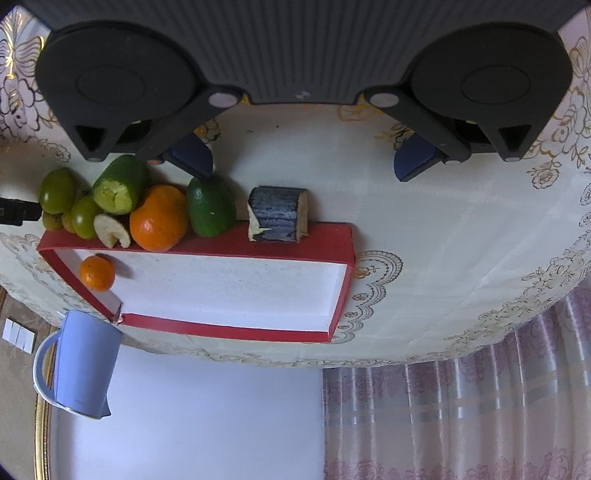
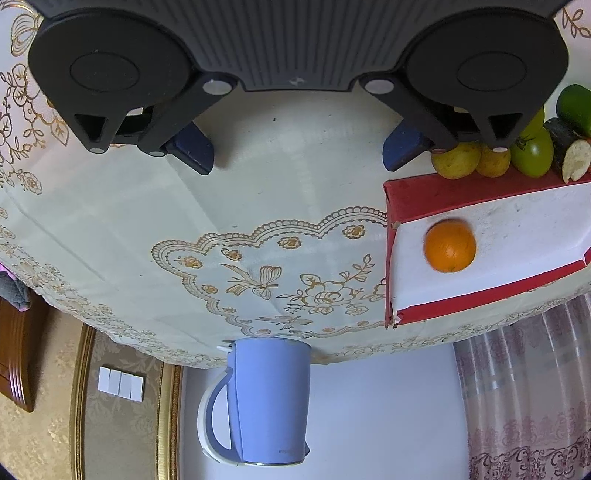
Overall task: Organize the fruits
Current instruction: 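Withdraw the right gripper from the tray, then grasp the dark cut vegetable piece with the left gripper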
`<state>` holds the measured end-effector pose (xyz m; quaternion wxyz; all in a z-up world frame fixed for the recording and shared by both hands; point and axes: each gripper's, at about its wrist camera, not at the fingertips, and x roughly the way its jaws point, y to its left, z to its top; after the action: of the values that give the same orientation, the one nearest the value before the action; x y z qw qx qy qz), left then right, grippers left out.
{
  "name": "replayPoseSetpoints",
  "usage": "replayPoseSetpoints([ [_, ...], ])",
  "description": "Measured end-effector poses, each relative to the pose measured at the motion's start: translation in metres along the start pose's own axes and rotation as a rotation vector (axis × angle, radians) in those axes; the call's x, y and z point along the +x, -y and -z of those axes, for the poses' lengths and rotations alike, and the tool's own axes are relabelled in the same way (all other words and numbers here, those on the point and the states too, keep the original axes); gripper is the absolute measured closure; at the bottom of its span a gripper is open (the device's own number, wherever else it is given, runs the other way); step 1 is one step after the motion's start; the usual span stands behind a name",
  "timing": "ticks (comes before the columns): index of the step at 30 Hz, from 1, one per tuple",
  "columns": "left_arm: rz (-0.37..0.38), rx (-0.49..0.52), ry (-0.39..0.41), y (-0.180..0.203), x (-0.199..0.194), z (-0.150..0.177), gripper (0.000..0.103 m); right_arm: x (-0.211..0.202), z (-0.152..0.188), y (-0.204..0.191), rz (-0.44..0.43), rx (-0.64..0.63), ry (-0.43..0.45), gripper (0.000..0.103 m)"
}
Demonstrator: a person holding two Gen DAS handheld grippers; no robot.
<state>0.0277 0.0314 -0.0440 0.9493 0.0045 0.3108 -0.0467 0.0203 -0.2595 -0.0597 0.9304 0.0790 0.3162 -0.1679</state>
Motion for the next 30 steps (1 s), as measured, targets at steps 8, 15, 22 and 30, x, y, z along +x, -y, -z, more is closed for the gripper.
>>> replayPoseSetpoints([
  [8,0.010,-0.052,-0.003,-0.010,-0.003,-0.011,0.000,0.000,0.000,0.000,0.001,0.000,0.000,0.004],
  [15,-0.066,-0.030,0.019,-0.002,0.007,-0.020,0.000,0.000,0.000,0.000,0.000,0.000,0.000,0.004],
  [22,-0.068,-0.003,0.014,-0.008,0.010,-0.017,0.000,0.000,0.000,0.000,0.000,0.000,0.000,0.004],
  [30,-0.075,0.040,-0.011,0.002,0.023,-0.017,0.018,0.000,0.000,0.000,0.000,0.000,0.001,0.004],
])
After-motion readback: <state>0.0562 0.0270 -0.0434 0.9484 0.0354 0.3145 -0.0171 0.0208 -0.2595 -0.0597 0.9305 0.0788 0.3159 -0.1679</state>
